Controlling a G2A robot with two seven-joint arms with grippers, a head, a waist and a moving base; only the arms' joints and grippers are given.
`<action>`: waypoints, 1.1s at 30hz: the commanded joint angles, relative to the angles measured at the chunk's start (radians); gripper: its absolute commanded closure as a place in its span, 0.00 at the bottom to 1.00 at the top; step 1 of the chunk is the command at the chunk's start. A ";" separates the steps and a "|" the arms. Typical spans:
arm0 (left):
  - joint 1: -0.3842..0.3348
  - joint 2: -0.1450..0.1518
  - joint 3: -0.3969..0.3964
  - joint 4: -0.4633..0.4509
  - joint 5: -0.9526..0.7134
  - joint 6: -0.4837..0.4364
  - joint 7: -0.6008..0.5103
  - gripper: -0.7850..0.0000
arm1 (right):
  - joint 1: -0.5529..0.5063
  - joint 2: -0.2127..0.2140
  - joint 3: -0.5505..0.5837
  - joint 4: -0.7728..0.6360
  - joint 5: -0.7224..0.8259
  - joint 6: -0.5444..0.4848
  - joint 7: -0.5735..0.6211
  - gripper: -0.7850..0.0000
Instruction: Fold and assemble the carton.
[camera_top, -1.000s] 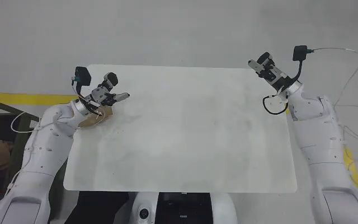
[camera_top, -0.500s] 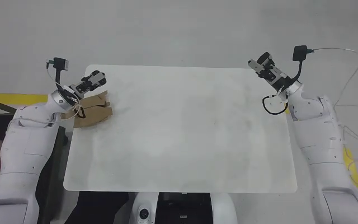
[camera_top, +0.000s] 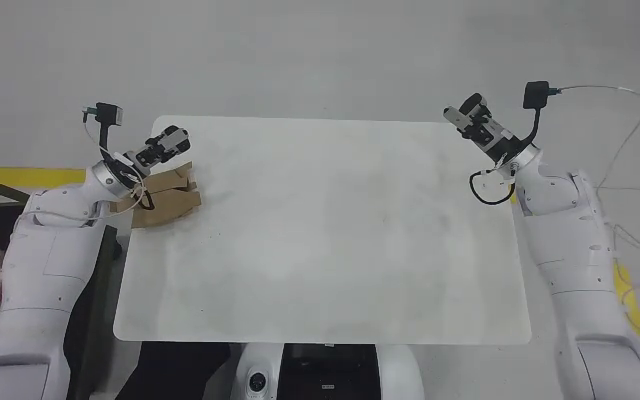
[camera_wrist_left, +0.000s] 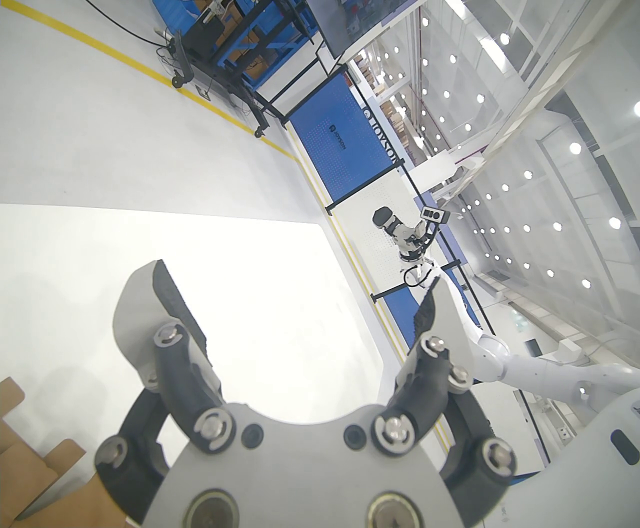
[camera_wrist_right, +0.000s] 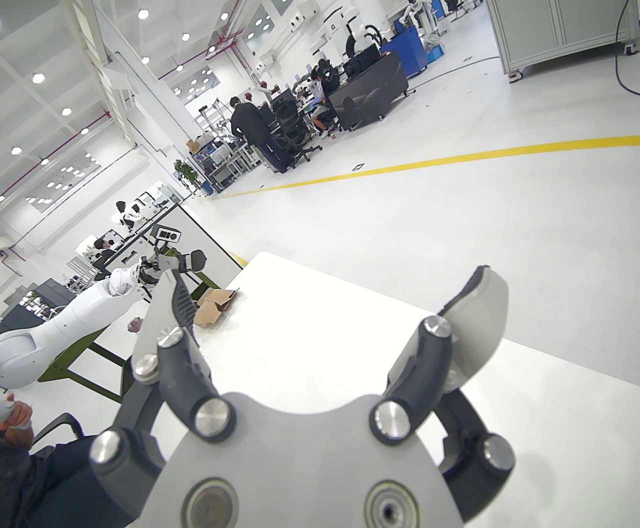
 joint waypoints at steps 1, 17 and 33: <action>0.000 0.000 0.000 0.000 0.000 0.000 0.000 0.00 | 0.000 0.000 0.000 0.000 0.000 0.000 0.000 0.00; 0.028 0.007 -0.056 0.022 -0.071 0.081 0.016 0.00 | 0.000 0.000 0.000 0.000 0.000 0.000 0.000 0.00; 0.132 0.039 -0.291 0.195 -0.219 0.097 -0.004 0.00 | 0.000 0.000 0.000 0.000 0.000 0.000 0.000 0.00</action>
